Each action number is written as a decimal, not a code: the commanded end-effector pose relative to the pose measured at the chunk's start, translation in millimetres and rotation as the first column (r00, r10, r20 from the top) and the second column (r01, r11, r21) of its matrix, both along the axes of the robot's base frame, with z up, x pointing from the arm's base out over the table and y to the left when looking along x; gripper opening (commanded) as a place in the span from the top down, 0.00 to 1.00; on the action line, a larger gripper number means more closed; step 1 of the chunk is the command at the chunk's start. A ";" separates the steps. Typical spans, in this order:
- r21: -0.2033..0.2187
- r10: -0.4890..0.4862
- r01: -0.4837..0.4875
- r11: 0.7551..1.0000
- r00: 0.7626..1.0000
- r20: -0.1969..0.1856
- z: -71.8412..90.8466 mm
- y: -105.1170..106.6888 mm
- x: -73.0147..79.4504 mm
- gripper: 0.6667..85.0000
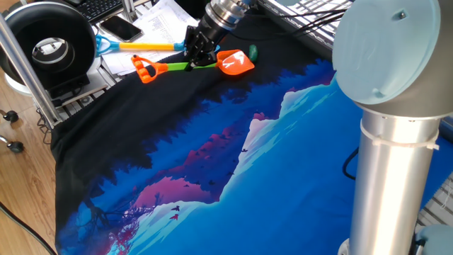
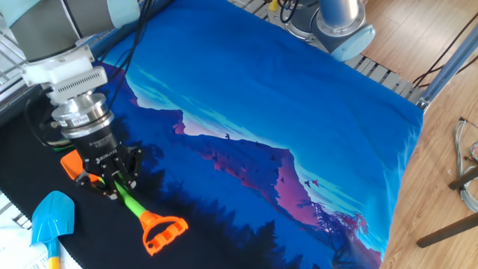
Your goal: Use a shovel to scoop up an object
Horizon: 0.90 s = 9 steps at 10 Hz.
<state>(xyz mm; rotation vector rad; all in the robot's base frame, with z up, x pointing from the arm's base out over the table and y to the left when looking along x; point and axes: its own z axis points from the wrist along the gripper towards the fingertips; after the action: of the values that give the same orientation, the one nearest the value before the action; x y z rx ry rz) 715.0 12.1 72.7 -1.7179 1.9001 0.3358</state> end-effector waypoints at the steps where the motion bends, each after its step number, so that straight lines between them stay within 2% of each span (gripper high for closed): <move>1: -0.012 0.012 -0.012 1.000 1.000 0.004 -1.7 -19.2 -9.0 0.98; 3: -0.023 0.019 -0.019 1.000 1.000 0.007 -4.4 -26.1 -12.7 0.98; 5: -0.064 0.040 -0.039 0.997 0.999 0.018 -4.4 -41.6 -13.0 0.98; 9: -0.103 0.076 -0.073 0.992 0.997 0.017 -7.5 -68.3 -23.7 0.98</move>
<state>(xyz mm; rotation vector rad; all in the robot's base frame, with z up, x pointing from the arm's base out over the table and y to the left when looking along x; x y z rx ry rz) 695.6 -38.4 64.8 -1.8283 1.8840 0.2721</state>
